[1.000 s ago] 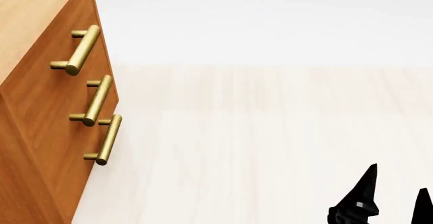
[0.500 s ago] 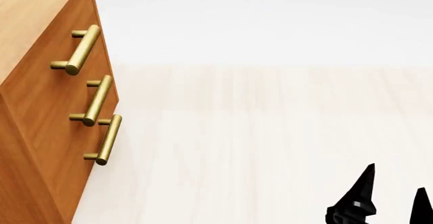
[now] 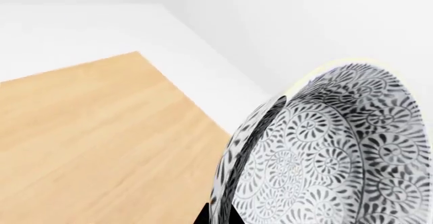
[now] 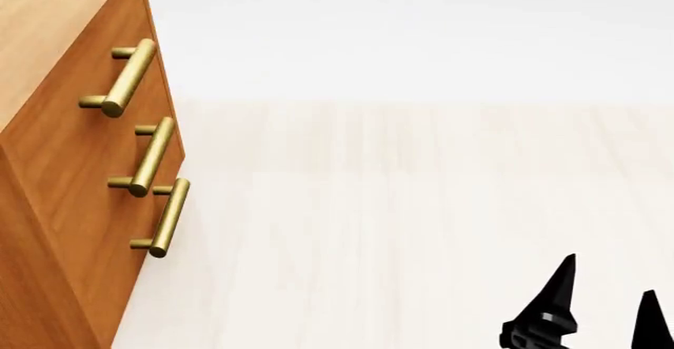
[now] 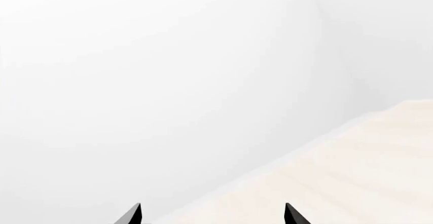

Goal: Put the bowl on top of the cabinet.

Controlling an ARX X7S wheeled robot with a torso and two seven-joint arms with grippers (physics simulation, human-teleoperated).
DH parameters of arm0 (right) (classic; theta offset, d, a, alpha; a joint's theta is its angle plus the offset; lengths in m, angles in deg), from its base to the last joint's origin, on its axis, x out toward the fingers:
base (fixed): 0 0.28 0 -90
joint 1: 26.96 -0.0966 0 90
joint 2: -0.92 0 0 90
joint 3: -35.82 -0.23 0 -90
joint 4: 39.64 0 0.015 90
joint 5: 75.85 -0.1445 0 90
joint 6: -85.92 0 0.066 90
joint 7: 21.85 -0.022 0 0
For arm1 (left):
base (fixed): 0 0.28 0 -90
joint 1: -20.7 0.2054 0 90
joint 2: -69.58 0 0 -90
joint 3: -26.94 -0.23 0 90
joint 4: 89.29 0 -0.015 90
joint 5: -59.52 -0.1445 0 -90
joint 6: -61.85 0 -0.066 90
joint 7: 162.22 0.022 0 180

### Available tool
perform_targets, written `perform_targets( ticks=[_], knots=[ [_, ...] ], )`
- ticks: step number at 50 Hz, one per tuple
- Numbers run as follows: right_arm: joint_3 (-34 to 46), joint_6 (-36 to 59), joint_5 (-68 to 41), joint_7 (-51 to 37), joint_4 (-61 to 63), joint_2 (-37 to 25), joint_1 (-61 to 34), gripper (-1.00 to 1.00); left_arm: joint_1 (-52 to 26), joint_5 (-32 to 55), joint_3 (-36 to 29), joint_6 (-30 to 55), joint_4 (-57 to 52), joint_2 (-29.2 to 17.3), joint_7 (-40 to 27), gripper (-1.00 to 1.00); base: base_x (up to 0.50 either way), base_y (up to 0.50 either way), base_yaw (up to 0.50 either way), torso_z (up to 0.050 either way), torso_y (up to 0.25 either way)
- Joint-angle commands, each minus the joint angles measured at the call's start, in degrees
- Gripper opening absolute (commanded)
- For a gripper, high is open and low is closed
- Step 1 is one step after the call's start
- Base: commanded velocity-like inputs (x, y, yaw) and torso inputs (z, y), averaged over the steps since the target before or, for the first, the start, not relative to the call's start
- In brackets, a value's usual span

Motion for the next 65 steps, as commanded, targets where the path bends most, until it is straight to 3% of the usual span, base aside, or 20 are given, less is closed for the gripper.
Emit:
perform_targets(
  ticks=[1, 13, 28, 31, 35, 38, 65],
  knots=[
    [0.1, 0.1, 0.3, 0.0, -0.4, 0.2, -0.2, 1.00, -0.2, -0.4, 5.0, -4.1, 0.8, -1.7, -0.6, -1.00, 0.00, 0.00, 0.00, 0.000, 0.000],
    [-0.1, 0.1, 0.3, 0.1, -0.2, 0.1, -0.1, 1.00, 0.4, -1.3, 8.1, -10.2, 0.8, -2.3, -0.6, -1.00, 0.00, 0.00, 0.00, 0.000, 0.001],
    [0.0, 0.2, 0.7, 0.0, -0.3, 0.2, -0.1, 1.00, 0.9, -1.4, 8.2, -11.3, 0.8, -2.6, -1.3, -1.00, 0.00, 0.00, 0.00, 0.000, 0.000],
    [-0.1, 0.2, 0.7, 0.0, -0.2, 0.2, -0.1, 1.00, 1.3, -1.3, 8.7, -12.6, 0.8, -2.8, -3.1, -1.00, 0.00, 0.00, 0.00, 0.000, 0.000],
    [-0.1, 0.3, 0.7, 0.0, -0.2, 0.2, -0.1, 1.00, 1.3, -1.3, 8.5, -14.2, 0.8, -3.2, -10.4, -1.00, 0.00, 0.00, 0.00, 0.000, 0.003],
    [0.1, 0.4, 0.9, 0.0, -0.2, 0.3, -0.1, 1.00, 1.1, -1.5, 8.4, -13.6, 0.8, -3.4, -13.9, -1.00, 0.00, 0.00, 0.00, 0.000, 0.000],
    [0.1, 0.7, 1.0, 0.5, -1.4, 0.7, -0.8, 1.00, 1.7, -1.3, 11.1, -2.2, 0.8, -5.1, -17.9, -1.00, 0.00, 0.00, 0.00, 0.000, 0.000]
  ],
)
